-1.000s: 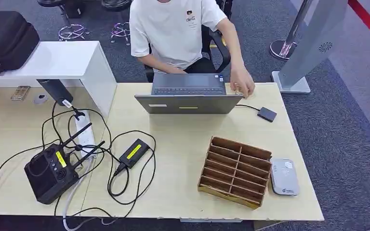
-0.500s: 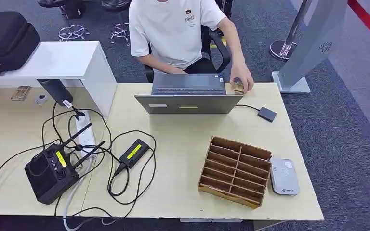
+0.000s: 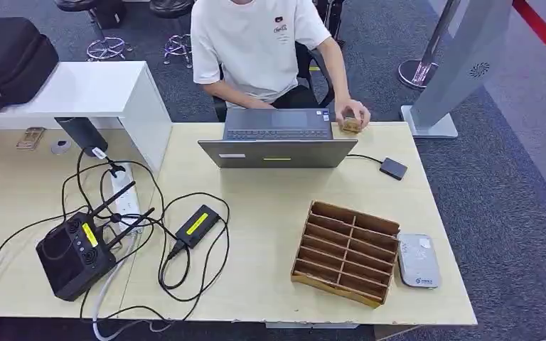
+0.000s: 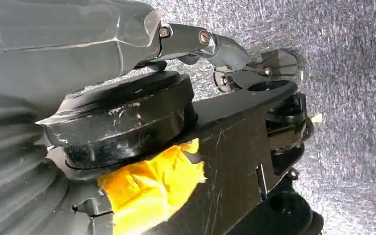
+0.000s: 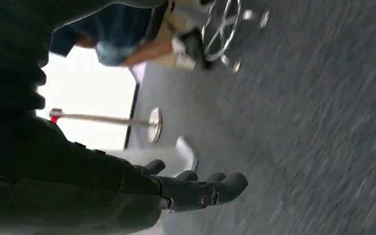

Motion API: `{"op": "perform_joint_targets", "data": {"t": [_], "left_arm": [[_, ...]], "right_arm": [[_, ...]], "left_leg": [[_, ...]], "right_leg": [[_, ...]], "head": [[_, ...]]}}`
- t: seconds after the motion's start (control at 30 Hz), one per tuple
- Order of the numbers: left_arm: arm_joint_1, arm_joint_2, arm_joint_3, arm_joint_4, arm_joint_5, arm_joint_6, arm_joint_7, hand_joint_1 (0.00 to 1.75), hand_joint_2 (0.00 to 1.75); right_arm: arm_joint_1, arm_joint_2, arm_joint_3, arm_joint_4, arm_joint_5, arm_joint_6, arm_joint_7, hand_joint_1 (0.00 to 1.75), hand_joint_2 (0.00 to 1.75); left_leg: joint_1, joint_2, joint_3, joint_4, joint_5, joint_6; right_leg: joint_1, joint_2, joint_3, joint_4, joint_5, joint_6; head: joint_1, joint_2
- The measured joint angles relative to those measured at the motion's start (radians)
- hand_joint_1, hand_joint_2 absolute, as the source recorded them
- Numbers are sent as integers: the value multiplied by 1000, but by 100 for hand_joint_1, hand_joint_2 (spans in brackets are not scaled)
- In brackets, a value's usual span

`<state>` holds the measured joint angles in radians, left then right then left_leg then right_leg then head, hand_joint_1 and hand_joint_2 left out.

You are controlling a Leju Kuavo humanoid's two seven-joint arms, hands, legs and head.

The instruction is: Pass the card to the sensor for recognition and then transmit it.

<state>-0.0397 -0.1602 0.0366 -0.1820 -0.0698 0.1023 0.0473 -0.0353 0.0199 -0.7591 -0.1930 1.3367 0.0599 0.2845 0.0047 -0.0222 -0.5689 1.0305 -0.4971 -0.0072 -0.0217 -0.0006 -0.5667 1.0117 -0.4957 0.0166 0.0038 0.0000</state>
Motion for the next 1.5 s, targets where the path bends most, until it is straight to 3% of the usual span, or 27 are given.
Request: {"op": "perform_joint_targets", "data": {"t": [0.13, 0.2, 0.23, 0.37, 0.47, 0.5, 0.63, 0.73, 0.77, 0.87, 0.97, 1.03, 1.1, 1.2, 1.33, 1.43, 1.5], "left_arm": [[1, -3, 13, 0, 18, 34, 3, 0, 175], [1, -5, 22, 0, 21, 67, 52, 0, 175], [2, -5, 25, 0, 23, 88, 82, 0, 175], [1, -5, 37, 0, 20, 185, 148, 0, 175], [-2, 3, 42, 0, -9, 305, 186, 0, 175], [-5, 3, 42, 0, -19, 350, 193, 0, 0], [1, 23, 44, 0, -46, 552, 202, 0, 0], [24, 62, 71, -4, -151, 595, 201, 0, 0], [34, 64, 92, -13, -228, 597, 204, 0, 175], [36, 57, 195, -21, -370, 572, 200, 0, 175], [29, 49, 261, -16, -370, 389, 260, 0, 175], [25, 41, 291, -15, -360, 252, 317, 0, 175], [25, 26, 317, -15, -337, 155, 311, 0, 175], [20, 8, 351, -15, -295, 66, 297, 0, 175], [17, -9, 399, -15, -268, 45, 287, 0, 175], [15, -16, 411, -15, -274, 79, 285, 0, 175], [13, -20, 416, -15, -296, 147, 284, 0, 175]], "right_arm": [[-3, 90, -19, 6, -10, -7, 9, 0, 0], [-4, 119, -28, 7, -14, -13, 3, 0, 0], [-5, 128, -33, 7, -18, -20, 2, 0, 175], [-7, 149, -52, 6, -34, -104, 20, 0, 175], [-7, 153, -78, 5, -60, -238, 47, 0, 175], [-7, 153, -89, 4, -69, -293, 58, 0, 175], [-7, 148, -129, 0, -90, -415, 76, 0, 175], [-6, 144, -156, -5, -100, -476, 79, 0, 175], [-6, 144, -163, -5, -100, -501, 81, 0, 175], [-6, 152, -174, -5, -86, -547, 87, 0, 175], [-7, 162, -174, -4, -45, -496, 87, 0, 175], [-8, 165, -170, 0, -26, -408, 84, 0, 175], [-10, 168, -169, 2, -29, -267, 50, 0, 175], [-13, 174, -168, 5, -33, -113, -21, 0, 175], [-10, 181, -164, 6, -43, 2, -90, 0, 175], [-10, 180, -164, 5, -47, -11, -90, 0, 175], [-10, 181, -164, 5, -52, -46, -82, 0, 175]], "left_leg": [[0, 0, 0, 0, 0, 0], [0, 0, 0, 0, 0, 0], [0, 0, 0, 0, 0, 0], [0, 0, 0, 0, 0, -2], [0, 1, 0, 0, 0, -2], [0, 1, 0, 0, 0, -2], [0, 5, 2, 0, -1, -3], [0, 5, 2, 0, -1, -3], [0, 5, 2, 0, -1, -3], [0, 5, 2, -1, -1, -3], [0, 6, 2, -1, -1, -3], [0, 5, 2, -1, -1, -3], [0, 6, 2, 0, -1, -3], [-1, 5, 2, 0, -1, -3], [-1, 4, 2, 0, -1, -3], [-1, 5, 2, 0, -1, -3], [-1, 5, 2, 0, -1, -3]], "right_leg": [[0, 0, 0, 0, 0, 0], [0, 0, 0, 0, 0, 0], [0, 0, 0, 0, 0, 0], [0, 0, 0, 0, 0, 0], [0, 0, 0, 0, 0, 0], [0, 0, 1, 0, 0, 0], [0, 4, 0, 0, 0, -1], [0, 4, 0, 0, 0, -2], [0, 4, -1, 0, 0, -2], [1, 4, 0, 1, -1, -3], [1, 4, 0, 1, -1, -4], [0, 4, 0, 1, -1, -4], [0, 4, 0, 1, 0, -4], [0, 4, 0, 1, 0, -4], [0, 4, 0, 1, 0, -4], [0, 4, 0, 1, 0, -4], [0, 4, 0, 1, 0, -4]], "head": [[1, 0], [2, 0], [0, 0], [0, 0], [0, 0], [1, 0], [1, 0], [1, 0], [1, 0], [2, 0], [1, 0], [1, 0], [1, 0], [1, 0], [1, 0], [0, 0], [1, 0]]}}
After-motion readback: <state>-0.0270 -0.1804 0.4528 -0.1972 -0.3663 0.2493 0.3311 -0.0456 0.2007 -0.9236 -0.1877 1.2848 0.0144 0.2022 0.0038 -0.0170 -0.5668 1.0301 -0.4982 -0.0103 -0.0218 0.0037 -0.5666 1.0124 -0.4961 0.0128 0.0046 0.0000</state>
